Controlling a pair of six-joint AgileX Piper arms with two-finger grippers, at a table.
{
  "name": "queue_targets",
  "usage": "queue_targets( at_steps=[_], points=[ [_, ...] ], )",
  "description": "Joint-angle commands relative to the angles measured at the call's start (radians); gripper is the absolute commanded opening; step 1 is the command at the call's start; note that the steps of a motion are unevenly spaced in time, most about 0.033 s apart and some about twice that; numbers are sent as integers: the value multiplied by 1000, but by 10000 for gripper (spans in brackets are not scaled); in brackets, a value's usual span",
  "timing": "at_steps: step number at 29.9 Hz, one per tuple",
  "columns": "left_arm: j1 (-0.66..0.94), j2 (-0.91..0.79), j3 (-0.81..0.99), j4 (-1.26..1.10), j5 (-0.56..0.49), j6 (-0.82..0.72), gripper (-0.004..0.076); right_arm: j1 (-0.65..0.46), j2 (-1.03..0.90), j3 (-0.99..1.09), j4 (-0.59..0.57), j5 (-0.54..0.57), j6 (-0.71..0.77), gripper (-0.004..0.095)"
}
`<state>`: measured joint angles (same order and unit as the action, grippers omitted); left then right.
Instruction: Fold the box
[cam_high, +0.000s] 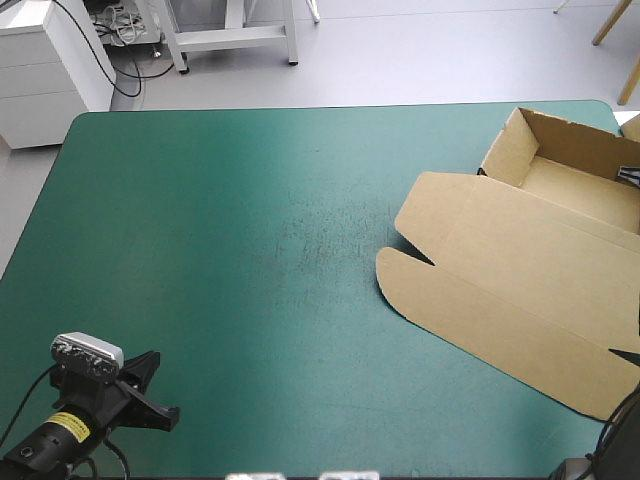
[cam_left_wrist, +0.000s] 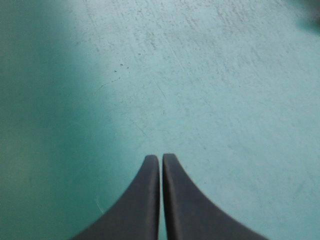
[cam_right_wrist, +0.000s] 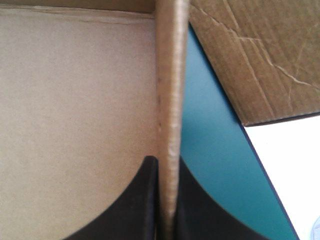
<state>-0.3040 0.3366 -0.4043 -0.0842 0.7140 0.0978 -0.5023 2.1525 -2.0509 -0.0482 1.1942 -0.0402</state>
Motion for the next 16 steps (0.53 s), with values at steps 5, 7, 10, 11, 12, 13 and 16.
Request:
queue_targets(
  at_steps=[5, 7, 10, 11, 12, 13, 16],
  points=[
    [-5, 8, -25, -13, -70, -10, -8, -7, -71, -24, 23, -24, -41, 210],
    [-5, 8, -25, -13, -70, -10, -8, -7, -86, -24, 42, -24, -45, 345],
    [-5, 8, -25, -13, -70, -10, -8, -7, -131, -26, 66, -24, -55, 500],
    [-5, 8, -25, -13, -70, -10, -8, -7, -151, -26, 77, -24, -55, 517],
    [-5, 8, -25, -13, -70, -10, -8, -7, -175, -26, 92, -24, -57, 519],
    [-5, 8, -25, -13, -70, -13, -8, -7, -199, -26, 105, -24, -63, 518],
    [-5, 8, -25, -13, -70, -16, -8, -7, -275, -26, 154, -24, -72, 518]
  ],
)
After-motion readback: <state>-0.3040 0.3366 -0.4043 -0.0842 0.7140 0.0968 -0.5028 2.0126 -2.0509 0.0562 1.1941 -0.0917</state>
